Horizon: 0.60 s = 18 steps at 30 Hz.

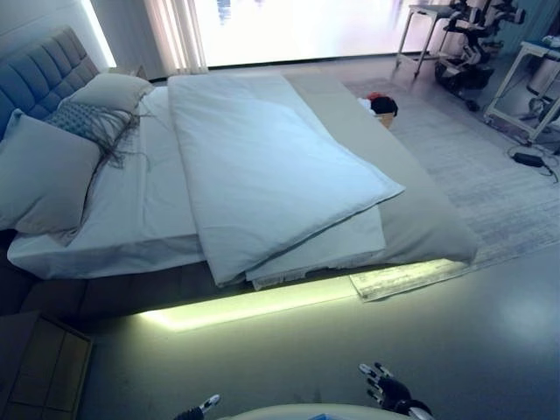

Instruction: Make the bed neatly

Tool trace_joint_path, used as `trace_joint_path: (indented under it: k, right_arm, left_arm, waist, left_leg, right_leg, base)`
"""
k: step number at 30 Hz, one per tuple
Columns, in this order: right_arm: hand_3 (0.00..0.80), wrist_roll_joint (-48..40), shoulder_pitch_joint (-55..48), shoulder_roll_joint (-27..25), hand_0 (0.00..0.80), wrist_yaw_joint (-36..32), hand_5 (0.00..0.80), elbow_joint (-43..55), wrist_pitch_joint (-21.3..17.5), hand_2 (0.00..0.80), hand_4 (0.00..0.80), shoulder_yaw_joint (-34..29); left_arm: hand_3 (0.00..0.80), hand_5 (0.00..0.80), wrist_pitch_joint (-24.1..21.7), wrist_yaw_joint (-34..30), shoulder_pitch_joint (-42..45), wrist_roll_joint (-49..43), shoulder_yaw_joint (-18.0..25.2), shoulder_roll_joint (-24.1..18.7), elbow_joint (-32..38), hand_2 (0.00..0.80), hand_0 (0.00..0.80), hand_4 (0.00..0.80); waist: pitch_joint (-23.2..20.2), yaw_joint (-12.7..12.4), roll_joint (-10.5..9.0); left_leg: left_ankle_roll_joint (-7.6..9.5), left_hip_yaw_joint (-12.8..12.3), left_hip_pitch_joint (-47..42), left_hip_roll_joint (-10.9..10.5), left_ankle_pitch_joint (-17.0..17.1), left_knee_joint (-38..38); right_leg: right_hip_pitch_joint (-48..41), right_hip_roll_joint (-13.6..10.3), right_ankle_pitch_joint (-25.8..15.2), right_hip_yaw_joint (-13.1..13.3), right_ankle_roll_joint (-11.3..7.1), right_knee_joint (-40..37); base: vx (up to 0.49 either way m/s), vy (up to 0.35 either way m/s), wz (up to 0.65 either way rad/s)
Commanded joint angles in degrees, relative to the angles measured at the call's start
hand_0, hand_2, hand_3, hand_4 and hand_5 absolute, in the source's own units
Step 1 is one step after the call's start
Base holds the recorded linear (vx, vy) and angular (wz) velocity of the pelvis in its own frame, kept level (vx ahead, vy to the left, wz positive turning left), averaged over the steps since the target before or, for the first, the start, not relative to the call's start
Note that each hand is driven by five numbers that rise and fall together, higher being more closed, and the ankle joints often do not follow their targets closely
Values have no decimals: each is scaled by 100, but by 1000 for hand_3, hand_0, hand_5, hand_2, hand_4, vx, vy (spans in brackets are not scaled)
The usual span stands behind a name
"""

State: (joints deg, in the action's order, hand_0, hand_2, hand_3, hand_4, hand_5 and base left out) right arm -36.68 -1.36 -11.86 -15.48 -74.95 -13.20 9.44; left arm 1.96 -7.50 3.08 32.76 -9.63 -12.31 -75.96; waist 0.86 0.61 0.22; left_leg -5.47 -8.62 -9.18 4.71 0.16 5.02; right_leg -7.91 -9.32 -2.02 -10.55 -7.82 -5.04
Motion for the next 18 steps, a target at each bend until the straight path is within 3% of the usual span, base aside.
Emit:
trace_joint_path:
  k: [1, 6, 9, 10, 12, 13, 18]
  right_arm:
    - [0, -180, 500, 14, 0, -110, 0, -139, -114, 0, 0, -71]
    - [0, -19, 480, -1, 0, 2, 0, -181, -63, 0, 0, -103]
    - [0, -30, 528, -43, 0, 77, 0, -159, -13, 0, 0, -83]
    - [0, -6, 534, -77, 0, 139, 0, -117, -3, 0, 0, -53]
    - [0, 156, 557, -117, 0, 201, 0, -52, 109, 0, 0, -14]
    - [0, 266, 572, -173, 0, 220, 0, -83, 113, 0, 0, 11]
    - [0, 524, 601, -298, 0, 367, 0, -219, 183, 0, 0, -67]
  left_arm:
    - [0, 0, -27, -80, -441, -119, 218, 55, -384, 0, 0, 0]
    - [0, 0, -25, -38, -417, -150, 272, 57, -381, 0, 0, 0]
    - [0, 0, -2, 10, -461, -129, 307, 45, -353, 0, 0, 0]
    - [0, 0, -36, 43, -495, -115, 322, 61, -380, 0, 0, 0]
    - [0, 0, -63, 69, -499, -68, 354, 84, -393, 0, 0, 0]
    - [0, 0, -50, 8, -484, -47, 405, 104, -399, 0, 0, 0]
    - [0, 0, -83, -45, -359, -2, 438, 143, -483, 0, 0, 0]
  waist:
    - [212, -6, -30]
    - [246, 21, -26]
    - [386, 34, -103]
    - [524, -11, -169]
    - [691, -68, -183]
    - [811, -141, -134]
    - [943, -301, 35]
  left_leg:
    - [578, 103, 13, -694, -354, -2]
    - [574, 55, -53, -654, -355, -104]
    - [527, 23, 314, -579, -568, -1007]
    - [407, 70, 779, -530, -314, -1944]
    - [253, 179, 1380, -439, 105, -2681]
    - [154, 259, 1691, -393, 424, -2663]
    - [-13, 262, 1766, -74, 1029, -1075]
  right_leg:
    - [47, 705, 214, 68, 281, 252]
    - [82, 749, 339, 128, 359, 438]
    - [248, 722, 480, 135, 515, 806]
    - [269, 700, 517, 127, 633, 885]
    - [296, 716, 549, 151, 738, 980]
    - [258, 751, 584, 214, 745, 1025]
    - [-199, 913, 728, 365, 662, 768]
  base:
    - [60, -82, 1]
    - [61, -91, 0]
    - [-6, -129, -1]
    - [-32, -137, -1]
    - [-13, -83, -6]
    - [51, 5, -2]
    - [224, 75, -27]
